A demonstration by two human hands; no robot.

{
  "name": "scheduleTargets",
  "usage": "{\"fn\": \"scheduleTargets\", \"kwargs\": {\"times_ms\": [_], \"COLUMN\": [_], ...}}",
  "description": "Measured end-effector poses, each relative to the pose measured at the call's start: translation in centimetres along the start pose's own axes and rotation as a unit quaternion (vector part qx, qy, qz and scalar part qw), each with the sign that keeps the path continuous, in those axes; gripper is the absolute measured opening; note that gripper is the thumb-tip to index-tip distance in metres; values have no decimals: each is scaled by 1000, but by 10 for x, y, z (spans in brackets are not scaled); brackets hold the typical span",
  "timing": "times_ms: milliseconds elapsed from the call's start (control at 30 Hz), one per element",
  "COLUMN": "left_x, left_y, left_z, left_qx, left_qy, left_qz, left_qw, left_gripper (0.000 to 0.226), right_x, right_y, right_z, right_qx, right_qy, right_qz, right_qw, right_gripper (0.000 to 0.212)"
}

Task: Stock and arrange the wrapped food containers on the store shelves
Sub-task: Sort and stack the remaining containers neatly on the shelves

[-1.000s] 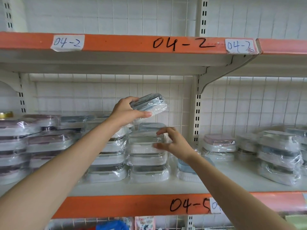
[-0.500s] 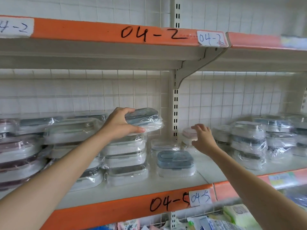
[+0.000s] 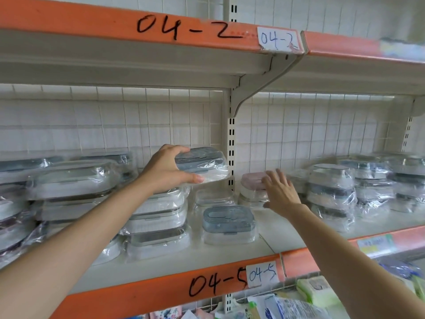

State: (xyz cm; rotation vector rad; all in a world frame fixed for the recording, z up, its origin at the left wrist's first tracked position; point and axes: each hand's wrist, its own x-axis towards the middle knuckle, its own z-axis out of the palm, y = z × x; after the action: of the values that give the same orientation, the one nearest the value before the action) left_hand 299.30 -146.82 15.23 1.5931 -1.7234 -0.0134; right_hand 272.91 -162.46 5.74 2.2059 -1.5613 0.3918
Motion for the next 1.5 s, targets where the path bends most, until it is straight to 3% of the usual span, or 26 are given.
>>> {"fn": "scheduleTargets", "kwargs": {"times_ms": [67,267,400,500,767,867,1000,1100,1300,1400,1500], "left_x": [0,-2,-2,-1,-2,-2,-2,-9,-23,-30,-39], "left_y": [4,4,9,24,70,76,69,57,40,23,2], "left_z": [1,-5,4,32,156,173,141,87,-8,-28,-51], "left_qx": [1,22,21,2,-14,-11,-68,-126,-239,-218,-199], "left_qy": [-4,-10,-6,-36,-148,-166,-112,-49,-111,-56,12], "left_qz": [8,-3,-14,-5,-9,6,1,-20,-57,-72,-69], "left_qw": [1000,1000,1000,999,989,986,991,991,963,972,977], "left_gripper": [86,85,86,86,81,94,103,105,138,102,72], "right_x": [1,14,12,3,-29,-41,-56,-61,-58,-53,-45], "right_y": [1,0,9,20,43,43,36,18,-59,-87,-104], "right_z": [3,-10,-37,-64,-100,-104,-108,-113,-132,-141,-141], "right_qx": [40,-23,131,213,208,191,182,157,118,122,138], "right_qy": [-8,44,100,120,145,136,155,176,264,270,208], "right_qz": [12,-1,88,141,160,156,115,15,-145,-195,-220], "right_qw": [999,999,982,959,954,960,964,972,946,935,943], "right_gripper": [76,60,42,40,44,45,45,51,50,58,87]}}
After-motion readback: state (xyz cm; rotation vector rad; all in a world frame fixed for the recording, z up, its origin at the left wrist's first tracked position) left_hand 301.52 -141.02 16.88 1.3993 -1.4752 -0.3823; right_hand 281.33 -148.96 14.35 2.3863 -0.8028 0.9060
